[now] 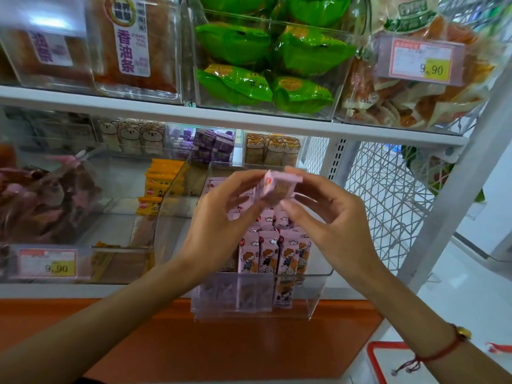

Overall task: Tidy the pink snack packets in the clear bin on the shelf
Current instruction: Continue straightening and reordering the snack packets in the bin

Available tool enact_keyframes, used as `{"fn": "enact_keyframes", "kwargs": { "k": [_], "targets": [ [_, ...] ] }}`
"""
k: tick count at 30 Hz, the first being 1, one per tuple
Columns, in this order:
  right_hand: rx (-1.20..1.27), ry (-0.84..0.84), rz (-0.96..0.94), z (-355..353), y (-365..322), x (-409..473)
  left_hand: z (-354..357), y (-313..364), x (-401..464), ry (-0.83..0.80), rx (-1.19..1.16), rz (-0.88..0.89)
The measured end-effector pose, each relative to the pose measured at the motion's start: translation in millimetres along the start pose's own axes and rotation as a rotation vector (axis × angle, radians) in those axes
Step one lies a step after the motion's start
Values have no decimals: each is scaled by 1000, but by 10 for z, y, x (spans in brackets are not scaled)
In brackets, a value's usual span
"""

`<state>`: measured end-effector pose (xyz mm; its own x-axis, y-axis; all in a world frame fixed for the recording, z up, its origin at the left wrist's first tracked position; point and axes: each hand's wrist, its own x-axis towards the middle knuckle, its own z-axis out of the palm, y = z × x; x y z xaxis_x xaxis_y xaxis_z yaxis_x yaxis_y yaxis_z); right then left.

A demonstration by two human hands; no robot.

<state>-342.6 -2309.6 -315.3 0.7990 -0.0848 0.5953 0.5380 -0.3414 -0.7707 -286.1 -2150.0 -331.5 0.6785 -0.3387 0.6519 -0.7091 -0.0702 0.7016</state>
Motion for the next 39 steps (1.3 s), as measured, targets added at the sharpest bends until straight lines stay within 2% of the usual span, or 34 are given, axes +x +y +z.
{"fn": "enact_keyframes", "kwargs": {
  "k": [3,6,10,13,18,21,24,27,31,34,39],
  "targets": [
    [-8,52,62,-4,-26,27,22,48,15,-97,-120,-152],
    [-89,102,175,18,-21,61,58,97,26,-144,-277,-386],
    [116,99,467,29,-11,101,44,124,56,-214,-457,-740],
    [229,100,569,37,-36,124,-3,95,84,-283,-610,-836],
    [192,118,568,51,-47,148,-49,71,95,-350,-714,-854],
    [137,76,558,43,-34,150,-56,65,91,-326,-691,-856],
    [68,-83,547,2,-21,152,-46,84,79,-220,-538,-750],
    [23,-251,481,-22,-28,116,-25,104,65,-6,-373,-559],
    [-97,-195,290,61,1,40,14,96,35,123,-259,-427],
    [-111,-196,249,86,40,21,40,77,18,115,-268,-411],
    [-71,-172,269,13,108,48,57,36,24,-56,-334,-472]
  ]
}}
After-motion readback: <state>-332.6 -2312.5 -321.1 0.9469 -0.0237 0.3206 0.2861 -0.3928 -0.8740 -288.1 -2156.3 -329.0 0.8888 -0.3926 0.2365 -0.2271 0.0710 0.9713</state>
